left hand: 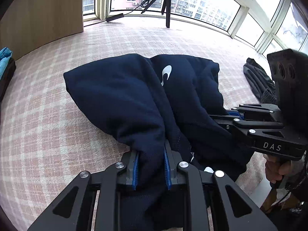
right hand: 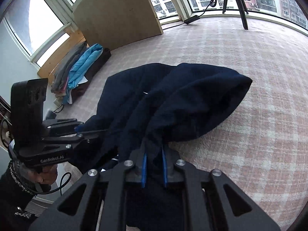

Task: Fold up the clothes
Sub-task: 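Grasp the folded navy shirt with both grippers and lift it, then carry the lifted shirt with both grippers to the clothes pile by the board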

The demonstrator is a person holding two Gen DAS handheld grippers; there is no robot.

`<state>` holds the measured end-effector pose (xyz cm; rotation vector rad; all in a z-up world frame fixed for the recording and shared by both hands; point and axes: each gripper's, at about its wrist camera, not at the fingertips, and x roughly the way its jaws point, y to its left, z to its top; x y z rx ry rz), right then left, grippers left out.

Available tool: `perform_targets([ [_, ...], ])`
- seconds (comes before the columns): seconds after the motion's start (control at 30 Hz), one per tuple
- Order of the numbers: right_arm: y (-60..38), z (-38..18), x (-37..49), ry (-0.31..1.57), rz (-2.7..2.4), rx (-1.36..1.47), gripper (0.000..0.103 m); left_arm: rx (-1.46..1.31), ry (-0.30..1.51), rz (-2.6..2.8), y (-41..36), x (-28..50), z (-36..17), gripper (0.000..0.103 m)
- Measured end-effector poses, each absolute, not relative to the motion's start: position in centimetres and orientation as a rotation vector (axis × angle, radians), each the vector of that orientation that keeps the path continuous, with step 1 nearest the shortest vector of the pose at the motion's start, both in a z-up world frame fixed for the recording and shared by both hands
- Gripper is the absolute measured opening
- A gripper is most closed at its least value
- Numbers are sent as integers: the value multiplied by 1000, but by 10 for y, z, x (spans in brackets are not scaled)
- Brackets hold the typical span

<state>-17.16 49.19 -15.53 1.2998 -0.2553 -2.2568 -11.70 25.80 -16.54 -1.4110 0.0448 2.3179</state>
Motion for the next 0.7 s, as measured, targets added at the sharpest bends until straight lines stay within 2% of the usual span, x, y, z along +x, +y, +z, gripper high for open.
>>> perform_targets([
  [0.07,481,-153,-172,-225,-2254,1292,12,-1395,27,2328,254,-116,-166,20],
  [0.23,463,-151,-173,-209,-2232,1281,12,-1374,-188,2279,235,-124,-166,20],
  [0.27,461,-151,-173,-217,-2228,1282,12,-1357,-182,2269,238,-122,-162,20],
  [0.37,446,-146,-168,-143,-2262,1267,12,-1342,0,2322,252,-115,-150,17],
  [0.5,437,-135,-165,-109,-2282,1258,12,-1360,-97,2330,232,-114,-138,17],
  [0.7,410,-104,-157,-38,-2297,1205,12,-1306,-30,2420,221,-103,-105,16],
])
